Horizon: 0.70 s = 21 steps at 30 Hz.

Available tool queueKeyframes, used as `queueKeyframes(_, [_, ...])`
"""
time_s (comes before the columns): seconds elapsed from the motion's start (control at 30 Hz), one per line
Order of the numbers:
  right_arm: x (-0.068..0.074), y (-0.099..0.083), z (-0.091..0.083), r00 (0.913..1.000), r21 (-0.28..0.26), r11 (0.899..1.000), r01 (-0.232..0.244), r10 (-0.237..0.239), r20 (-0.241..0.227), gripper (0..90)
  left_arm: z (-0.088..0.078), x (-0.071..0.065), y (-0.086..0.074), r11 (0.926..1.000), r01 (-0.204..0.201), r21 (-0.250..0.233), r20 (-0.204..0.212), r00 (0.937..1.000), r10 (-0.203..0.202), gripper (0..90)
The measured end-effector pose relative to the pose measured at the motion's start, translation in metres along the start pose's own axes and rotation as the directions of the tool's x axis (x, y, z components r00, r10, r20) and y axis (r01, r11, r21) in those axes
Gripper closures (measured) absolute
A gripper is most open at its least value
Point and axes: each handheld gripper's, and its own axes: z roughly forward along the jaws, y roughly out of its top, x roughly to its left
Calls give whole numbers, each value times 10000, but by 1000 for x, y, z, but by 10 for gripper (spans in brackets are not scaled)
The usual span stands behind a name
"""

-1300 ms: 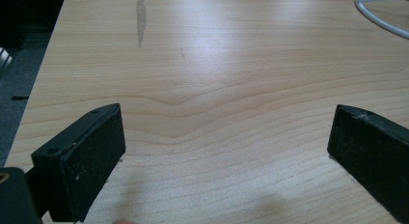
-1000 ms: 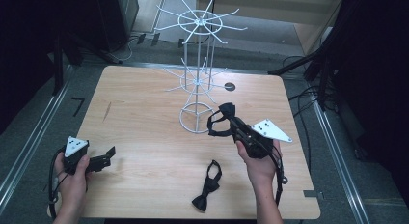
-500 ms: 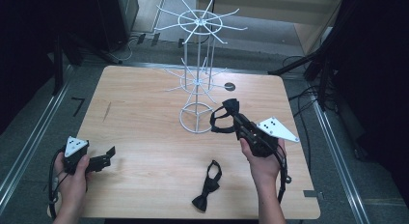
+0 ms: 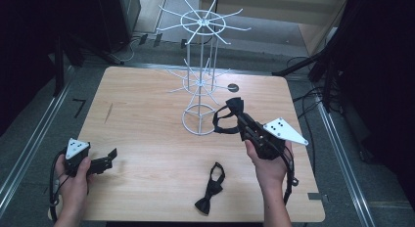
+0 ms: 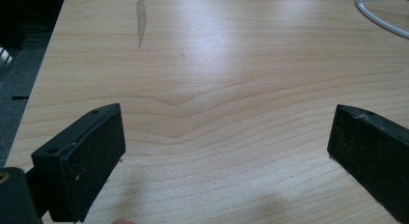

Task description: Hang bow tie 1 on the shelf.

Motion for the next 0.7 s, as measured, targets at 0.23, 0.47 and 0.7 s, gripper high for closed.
queueKeyframes(0.23, [4,7,1,9999,-55,10000,80,-81,-90,783,0,0,0,10000,-2,9,15,10000,2,1])
queueKeyframes(0.47, [7,11,7,9998,-60,9999,112,-113,-168,782,0,0,0,10000,21,31,36,10000,-21,1])
queueKeyframes(0.7, [9,14,13,9997,-67,9999,91,-92,-222,782,0,0,0,10000,46,31,35,10000,-46,1])
